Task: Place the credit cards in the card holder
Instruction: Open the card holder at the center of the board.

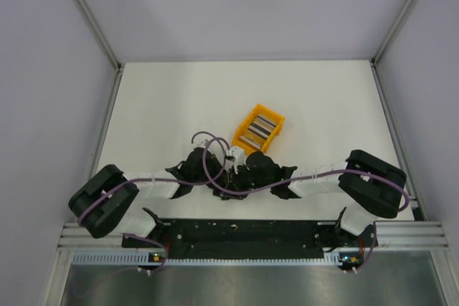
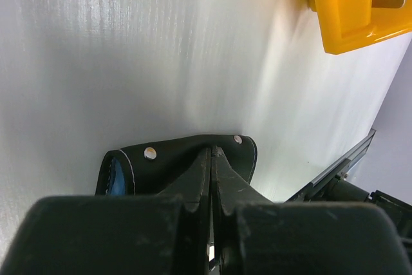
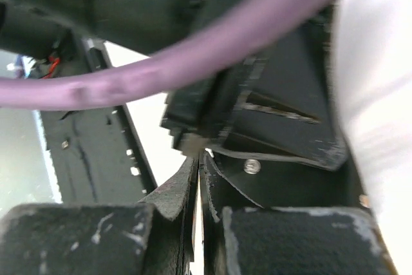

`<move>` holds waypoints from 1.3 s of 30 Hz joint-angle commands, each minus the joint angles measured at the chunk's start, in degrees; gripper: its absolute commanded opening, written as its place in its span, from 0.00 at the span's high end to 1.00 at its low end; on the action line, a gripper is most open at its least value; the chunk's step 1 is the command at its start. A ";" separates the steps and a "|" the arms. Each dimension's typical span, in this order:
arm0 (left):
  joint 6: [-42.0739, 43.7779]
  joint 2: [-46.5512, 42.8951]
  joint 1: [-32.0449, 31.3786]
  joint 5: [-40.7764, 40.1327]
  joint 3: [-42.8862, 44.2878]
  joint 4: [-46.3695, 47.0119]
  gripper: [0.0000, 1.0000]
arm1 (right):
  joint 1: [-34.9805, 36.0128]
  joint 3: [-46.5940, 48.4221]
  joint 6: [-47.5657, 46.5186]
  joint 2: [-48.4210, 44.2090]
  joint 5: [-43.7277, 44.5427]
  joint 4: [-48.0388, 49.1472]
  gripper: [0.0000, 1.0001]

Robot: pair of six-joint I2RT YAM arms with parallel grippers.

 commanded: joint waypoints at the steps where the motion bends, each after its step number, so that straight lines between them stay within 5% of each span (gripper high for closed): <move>1: 1.58 5.09 -0.98 -3.15 -3.35 -10.16 1.00 | 2.37 0.77 -0.59 -2.14 -6.04 5.63 1.00; 7: 1.84 3.52 -0.98 -3.42 -3.61 -10.25 1.00 | 2.73 -0.72 0.29 -2.84 -7.27 6.08 1.00; 11: 3.68 -1.40 -0.98 -4.47 -2.83 -12.35 0.89 | 2.64 -4.49 1.61 -6.88 -8.77 6.07 0.62; 14: 5.70 -5.09 -0.98 -5.26 -0.37 -15.60 0.68 | 2.64 -7.83 4.06 -9.78 -7.20 4.49 0.53; 21: 10.97 -12.83 -0.98 -7.90 8.24 -27.03 0.55 | 2.38 -13.73 11.62 -16.99 -3.08 6.26 0.54; 25: 14.92 -13.10 -0.98 -10.88 13.07 -31.69 0.55 | 2.03 -10.92 14.88 -17.53 4.23 -4.73 0.59; 32: 21.78 -10.30 1.29 -17.21 19.76 -37.23 0.38 | 1.94 -5.21 16.55 -10.33 -4.19 -4.04 0.63; 39: 25.65 -0.90 11.23 -3.52 18.63 -32.50 0.35 | 2.73 -0.82 16.47 -2.50 -9.12 -4.91 0.63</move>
